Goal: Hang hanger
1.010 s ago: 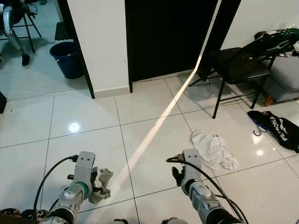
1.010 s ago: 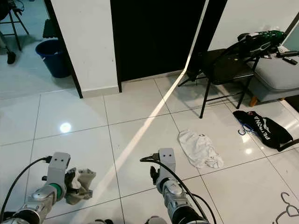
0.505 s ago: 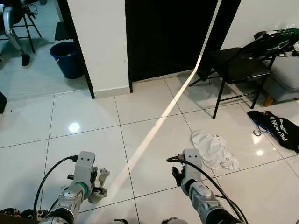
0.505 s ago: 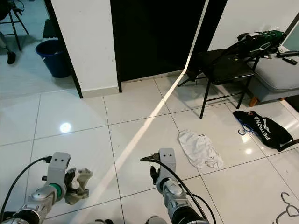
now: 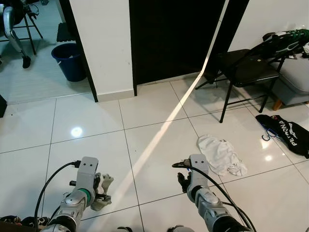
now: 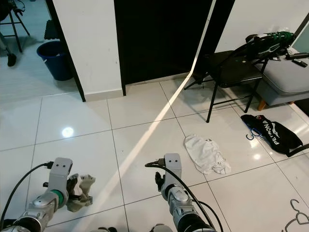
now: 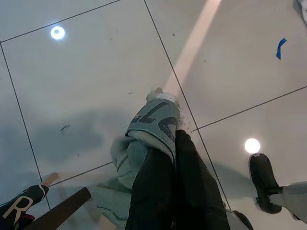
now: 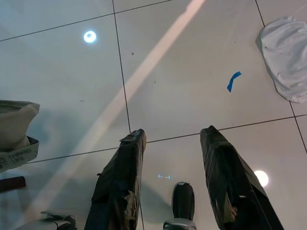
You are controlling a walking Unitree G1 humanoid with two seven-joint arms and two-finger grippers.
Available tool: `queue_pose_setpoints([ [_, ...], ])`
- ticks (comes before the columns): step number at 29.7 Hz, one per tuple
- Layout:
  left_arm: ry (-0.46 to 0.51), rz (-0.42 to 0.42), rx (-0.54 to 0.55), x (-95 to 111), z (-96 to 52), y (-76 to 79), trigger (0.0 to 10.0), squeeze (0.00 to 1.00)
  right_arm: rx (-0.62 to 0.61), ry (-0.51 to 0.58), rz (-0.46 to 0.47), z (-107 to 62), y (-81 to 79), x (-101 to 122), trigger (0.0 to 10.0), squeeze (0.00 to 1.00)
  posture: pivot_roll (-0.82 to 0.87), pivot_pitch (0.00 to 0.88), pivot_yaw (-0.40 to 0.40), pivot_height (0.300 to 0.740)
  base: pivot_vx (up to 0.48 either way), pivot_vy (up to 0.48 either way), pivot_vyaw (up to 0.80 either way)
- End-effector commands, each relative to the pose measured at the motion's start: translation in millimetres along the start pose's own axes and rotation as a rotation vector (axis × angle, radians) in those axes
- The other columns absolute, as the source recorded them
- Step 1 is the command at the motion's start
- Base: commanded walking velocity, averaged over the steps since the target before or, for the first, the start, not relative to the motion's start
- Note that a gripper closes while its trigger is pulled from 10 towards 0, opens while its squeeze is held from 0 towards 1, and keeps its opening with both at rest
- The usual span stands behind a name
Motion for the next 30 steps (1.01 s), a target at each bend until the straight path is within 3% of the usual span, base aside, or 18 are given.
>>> queue_pose_setpoints([
  [1, -0.018, 0.01, 0.003, -7.1, -1.7, -1.1, 10.0, 0.0, -0.005, -0.018, 0.008, -1.0, -0.4, -6.0, 10.0, 0.0, 0.01, 0.017, 0.028, 0.74, 0.0, 0.0, 0.0],
  [10, -0.02, 0.022, 0.008, -7.7, -1.9, -2.0, 10.0, 0.0, 0.0, -0.004, 0.002, -1.1, -1.5, -4.4, 10.0, 0.0, 0.01, 0.008, 0.023, 0.74, 0.0, 0.0, 0.0],
  [15, 0.004, 0.08, -0.006, 0.5, -0.4, -2.5, 10.0, 0.0, 0.049, 0.045, -0.026, -0.6, -5.4, 5.0, 10.0, 0.0, 0.01, 0.008, 0.024, 0.74, 0.0, 0.0, 0.0],
  [17, 0.091, 0.086, -0.001, 28.0, 3.9, -4.9, 10.0, 0.0, 0.13, 0.117, -0.041, -0.9, -12.9, 18.7, 10.0, 0.0, 0.0, 0.018, 0.026, 0.74, 0.0, 0.0, 0.0],
  [18, 0.091, 0.086, -0.001, 28.0, 3.9, -4.9, 10.0, 0.0, 0.13, 0.117, -0.041, -0.9, -12.9, 18.7, 10.0, 0.0, 0.0, 0.018, 0.026, 0.74, 0.0, 0.0, 0.0],
  [20, 0.18, 0.09, 0.006, 60.3, 7.1, -8.4, 10.0, 0.0, 0.213, 0.186, -0.071, -2.3, -21.1, 32.8, 10.0, 0.0, 0.0, 0.022, 0.026, 0.74, 0.0, 0.0, 0.0],
  [21, 0.18, 0.09, 0.006, 60.3, 7.1, -8.4, 10.0, 0.0, 0.213, 0.186, -0.071, -2.3, -21.1, 32.8, 10.0, 0.0, 0.0, 0.022, 0.026, 0.74, 0.0, 0.0, 0.0],
  [23, 0.244, 0.136, -0.003, 88.2, 8.4, -10.6, 10.0, 0.0, 0.3, 0.239, -0.111, -4.8, -29.5, 44.6, 10.0, 0.0, 0.0, 0.021, 0.028, 0.74, 0.0, 0.0, 0.0],
  [26, 0.271, 0.157, 0.0, 100.8, 8.5, -11.5, 10.0, 0.0, 0.315, 0.265, -0.133, -5.6, -30.2, 51.1, 10.0, 0.0, 0.0, 0.022, 0.027, 0.74, 0.0, 0.0, 0.0],
  [27, 0.291, 0.184, -0.004, 110.7, 8.5, -10.8, 10.0, 0.0, 0.328, 0.286, -0.134, -6.2, -30.7, 57.1, 10.0, 0.04, 0.0, 0.019, 0.028, 0.74, 0.0, 0.0, 0.0],
  [28, 0.322, 0.209, -0.004, 122.1, 8.0, -8.9, 10.0, 0.0, 0.33, 0.303, -0.155, -6.2, -31.6, 62.2, 10.0, 0.2, -0.01, 0.019, 0.03, 0.74, 0.0, 0.0, 0.0],
  [30, 0.348, 0.224, -0.012, 130.9, 7.5, -5.7, 10.0, 0.0, 0.342, 0.311, -0.188, -6.4, -34.2, 64.6, 10.0, 0.17, -0.01, 0.019, 0.03, 0.74, 0.0, 0.0, 0.0],
])
Point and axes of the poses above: a point about 5 cm out from each wrist's last joint towards the gripper, its own z axis pointing out of the wrist towards the gripper, its own x axis along the axis of the wrist's last joint, y = z × x, the point moved 3 cm from there along z, pointing out of the wrist towards the gripper, and after that the axes turned 9 degrees about z, right-handed, at the moved point
